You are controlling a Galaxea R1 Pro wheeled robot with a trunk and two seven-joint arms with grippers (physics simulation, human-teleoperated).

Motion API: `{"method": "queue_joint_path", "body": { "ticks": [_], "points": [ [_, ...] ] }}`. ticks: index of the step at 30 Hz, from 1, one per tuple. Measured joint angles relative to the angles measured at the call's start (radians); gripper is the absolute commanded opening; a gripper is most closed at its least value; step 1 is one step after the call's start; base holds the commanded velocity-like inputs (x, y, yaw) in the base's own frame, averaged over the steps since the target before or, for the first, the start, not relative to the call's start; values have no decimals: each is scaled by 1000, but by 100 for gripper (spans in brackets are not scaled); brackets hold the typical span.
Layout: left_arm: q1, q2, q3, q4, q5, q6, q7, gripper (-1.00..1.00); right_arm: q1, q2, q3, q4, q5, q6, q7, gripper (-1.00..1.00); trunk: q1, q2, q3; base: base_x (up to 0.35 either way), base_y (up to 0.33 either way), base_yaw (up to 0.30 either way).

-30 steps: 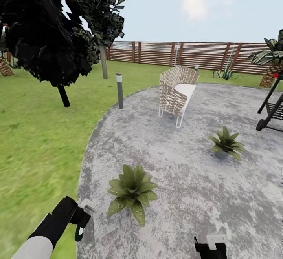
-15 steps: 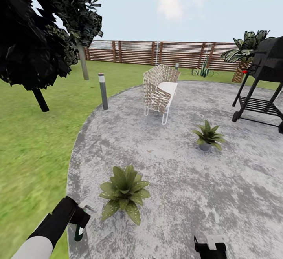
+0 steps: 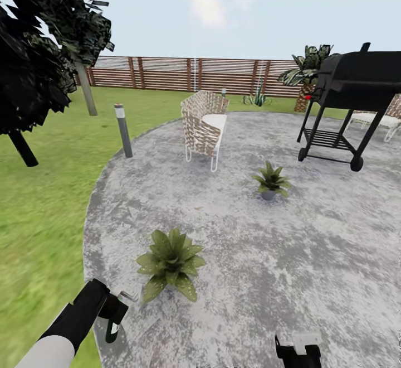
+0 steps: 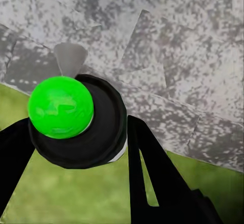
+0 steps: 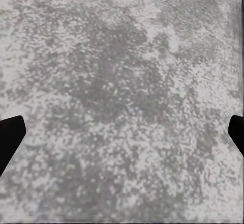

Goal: Pick up the pesticide atomizer in the garden and spray insectifuge to fully cover both potted plants in the garden.

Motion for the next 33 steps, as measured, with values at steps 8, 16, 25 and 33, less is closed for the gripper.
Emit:
{"method": "queue_joint_path", "body": {
  "ticks": [8, 16, 25, 33],
  "points": [
    [0, 0, 0, 0, 0, 0, 0, -100, 0, 0, 0, 0, 0, 0, 0, 100, 0, 0, 0, -1, 333, -295],
    [0, 0, 0, 0, 0, 0, 0, -100, 0, 0, 0, 0, 0, 0, 0, 100, 0, 0, 0, -40, 334, -275],
    [0, 0, 0, 0, 0, 0, 0, -100, 0, 0, 0, 0, 0, 0, 0, 100, 0, 0, 0, -61, 334, -25],
    [0, 0, 1, 0, 0, -1, 0, -100, 0, 0, 0, 0, 0, 0, 0, 100, 0, 0, 0, -3, 334, -156]
  ]
}}
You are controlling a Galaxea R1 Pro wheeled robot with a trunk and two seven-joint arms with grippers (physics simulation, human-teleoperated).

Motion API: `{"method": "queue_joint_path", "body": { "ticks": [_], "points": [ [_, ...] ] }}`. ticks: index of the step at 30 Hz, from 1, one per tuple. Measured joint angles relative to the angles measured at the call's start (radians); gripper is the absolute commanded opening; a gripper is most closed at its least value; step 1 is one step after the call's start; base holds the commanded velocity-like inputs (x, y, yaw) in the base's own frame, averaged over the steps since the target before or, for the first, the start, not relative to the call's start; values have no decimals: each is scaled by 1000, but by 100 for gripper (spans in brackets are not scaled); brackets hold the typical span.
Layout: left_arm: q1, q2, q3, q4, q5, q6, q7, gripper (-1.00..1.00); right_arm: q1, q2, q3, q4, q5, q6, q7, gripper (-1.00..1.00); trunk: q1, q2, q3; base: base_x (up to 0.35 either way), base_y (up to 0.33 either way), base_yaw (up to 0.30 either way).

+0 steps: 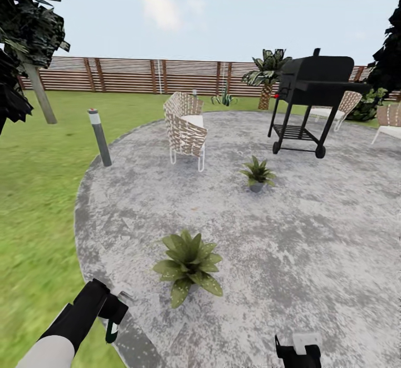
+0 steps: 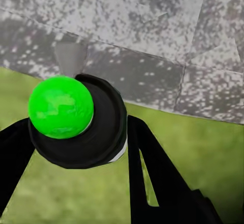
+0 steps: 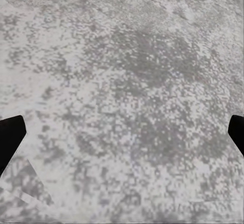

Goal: Pick up the pesticide atomizer in the garden and spray insectifuge to fully cover both potted plants in the garden.

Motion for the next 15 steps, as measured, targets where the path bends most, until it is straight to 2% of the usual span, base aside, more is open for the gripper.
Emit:
{"method": "queue_joint_path", "body": {
  "ticks": [15],
  "points": [
    [0, 0, -1, 0, 0, 0, 0, -100, 0, 0, 0, 1, 0, 0, 0, 100, 0, 0, 0, 0, 334, -264]
  ]
}}
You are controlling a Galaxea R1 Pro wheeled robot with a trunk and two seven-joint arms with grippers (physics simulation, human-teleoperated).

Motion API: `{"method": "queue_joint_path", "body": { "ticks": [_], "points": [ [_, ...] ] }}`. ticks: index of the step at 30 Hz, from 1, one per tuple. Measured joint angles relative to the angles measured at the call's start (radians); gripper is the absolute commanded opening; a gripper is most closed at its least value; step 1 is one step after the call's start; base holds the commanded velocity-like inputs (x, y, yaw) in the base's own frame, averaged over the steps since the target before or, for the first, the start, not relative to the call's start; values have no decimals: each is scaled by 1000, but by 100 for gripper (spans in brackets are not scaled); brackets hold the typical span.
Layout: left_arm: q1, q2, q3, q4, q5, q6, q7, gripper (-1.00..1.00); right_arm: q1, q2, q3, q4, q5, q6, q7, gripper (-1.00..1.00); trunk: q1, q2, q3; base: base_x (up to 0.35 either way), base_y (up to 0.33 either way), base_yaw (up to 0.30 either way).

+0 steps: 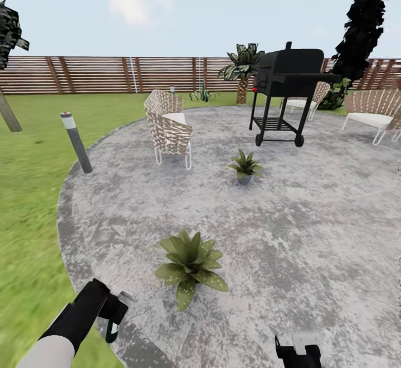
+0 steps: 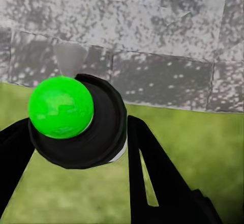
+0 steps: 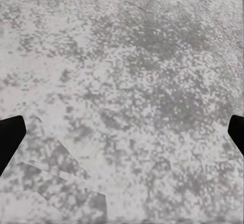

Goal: Pick up the pesticide atomizer in the garden and spray insectifuge to fully cover both potted plants in the garden.

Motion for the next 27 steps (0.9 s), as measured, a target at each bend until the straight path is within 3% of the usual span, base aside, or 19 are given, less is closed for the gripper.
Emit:
{"method": "queue_joint_path", "body": {
  "ticks": [17, 27],
  "points": [
    [0, -1, 0, 0, 1, 0, 0, -100, 0, 12, 2, -3, -2, 0, 2, 100, 0, 0, 0, 22, 331, -266],
    [0, 0, -7, 1, 1, -4, -1, -100, 0, 10, 2, -2, -1, 0, -2, 100, 0, 0, 0, 29, 44, -266]
  ]
}}
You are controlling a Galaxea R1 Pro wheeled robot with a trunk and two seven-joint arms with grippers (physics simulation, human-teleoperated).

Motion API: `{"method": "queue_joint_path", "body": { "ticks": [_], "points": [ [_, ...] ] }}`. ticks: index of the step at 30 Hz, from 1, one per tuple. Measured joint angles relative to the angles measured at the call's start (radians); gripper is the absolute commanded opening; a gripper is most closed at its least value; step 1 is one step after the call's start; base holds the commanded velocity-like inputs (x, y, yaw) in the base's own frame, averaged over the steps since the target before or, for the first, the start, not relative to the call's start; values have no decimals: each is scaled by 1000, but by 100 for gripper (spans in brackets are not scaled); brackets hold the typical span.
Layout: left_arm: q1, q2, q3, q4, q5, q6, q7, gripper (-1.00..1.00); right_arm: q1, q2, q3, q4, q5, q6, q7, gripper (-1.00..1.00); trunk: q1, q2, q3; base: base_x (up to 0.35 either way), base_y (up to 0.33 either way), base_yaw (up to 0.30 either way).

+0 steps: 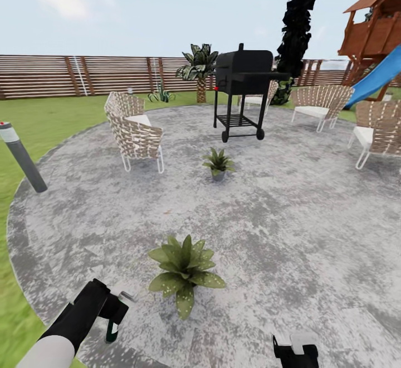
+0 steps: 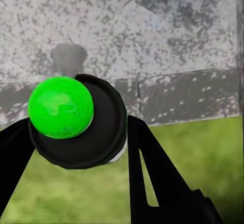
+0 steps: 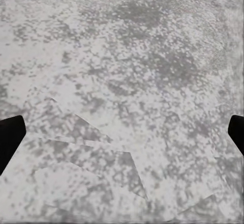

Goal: Pick up the pesticide atomizer in the garden and spray insectifuge to fully cover both potted plants in the garden.

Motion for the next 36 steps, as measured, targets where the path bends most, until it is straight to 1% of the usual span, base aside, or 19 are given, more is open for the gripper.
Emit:
{"method": "queue_joint_path", "body": {
  "ticks": [8, 14, 28, 36],
  "points": [
    [0, 9, 1, 1, -2, -1, -5, -100, 0, 0, 0, 0, 0, 0, 0, 100, 0, 0, 0, 0, 29, -233],
    [0, 11, 1, 1, -1, 1, -6, -100, 0, 2, 1, 2, 1, 0, 3, 100, 0, 0, 0, 0, 277, -18],
    [0, 11, 1, 6, -1, 0, -7, -100, 0, 1, 0, 2, 1, 0, 3, 100, 0, 0, 5, 0, 273, -245],
    [0, 11, 1, 9, -1, -1, -7, -100, 0, 2, 0, 2, 0, 0, 2, 100, 0, 0, 6, 66, 248, -64]
  ]
}}
